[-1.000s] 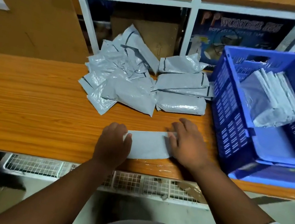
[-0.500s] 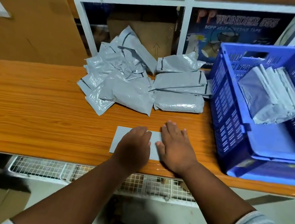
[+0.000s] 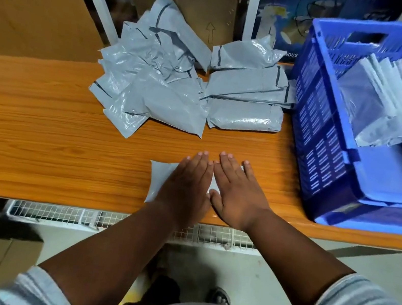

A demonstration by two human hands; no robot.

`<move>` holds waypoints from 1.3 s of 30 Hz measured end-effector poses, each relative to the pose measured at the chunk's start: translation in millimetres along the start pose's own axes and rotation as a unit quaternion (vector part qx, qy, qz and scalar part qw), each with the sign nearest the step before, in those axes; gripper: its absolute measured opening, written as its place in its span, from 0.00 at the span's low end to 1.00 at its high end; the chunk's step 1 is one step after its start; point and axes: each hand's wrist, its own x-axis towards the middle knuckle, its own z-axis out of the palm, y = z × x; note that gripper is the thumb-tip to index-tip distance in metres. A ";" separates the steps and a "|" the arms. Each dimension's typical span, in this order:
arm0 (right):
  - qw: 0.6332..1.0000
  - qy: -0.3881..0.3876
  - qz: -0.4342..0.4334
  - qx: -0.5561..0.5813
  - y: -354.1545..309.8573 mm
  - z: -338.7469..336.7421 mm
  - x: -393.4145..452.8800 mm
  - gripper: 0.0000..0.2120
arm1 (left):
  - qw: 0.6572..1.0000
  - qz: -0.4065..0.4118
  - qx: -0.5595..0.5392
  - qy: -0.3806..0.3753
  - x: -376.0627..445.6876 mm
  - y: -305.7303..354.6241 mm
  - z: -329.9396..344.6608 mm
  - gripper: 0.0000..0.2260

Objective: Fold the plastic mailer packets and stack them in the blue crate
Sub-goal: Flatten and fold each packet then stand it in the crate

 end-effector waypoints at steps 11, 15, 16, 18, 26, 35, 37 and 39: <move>0.999 0.027 -0.011 0.023 -15.1 -19.1 8.4 0.33 | 0.999 0.004 -0.034 -0.026 5.2 -5.2 -10.6 0.35; 0.997 0.033 0.030 0.056 -15.0 0.5 7.1 0.32 | 0.998 -0.009 -0.035 0.043 2.3 -1.0 -11.5 0.28; 0.997 0.027 0.032 0.058 -14.8 1.5 8.1 0.33 | 0.998 -0.012 -0.029 0.050 0.1 1.0 -8.0 0.28; 0.998 0.024 0.027 0.058 -13.9 1.8 10.3 0.34 | 0.999 -0.023 -0.022 0.042 -4.3 3.4 0.8 0.29; 0.999 0.013 0.024 0.026 -14.2 6.8 13.6 0.35 | 0.993 -0.044 -0.083 0.074 -2.2 1.2 17.7 0.30; 1.000 -0.015 0.009 0.022 -26.7 -15.6 24.2 0.34 | 0.966 -0.036 -0.253 0.035 -3.7 -28.9 22.3 0.30; 0.999 0.009 0.002 0.031 -29.8 -10.0 18.5 0.34 | 0.967 -0.048 -0.250 -0.003 -3.2 -26.2 10.8 0.32; 0.999 0.009 0.004 0.036 -30.1 -6.0 15.3 0.35 | 0.987 -0.044 -0.150 -0.024 -7.7 -20.7 5.8 0.32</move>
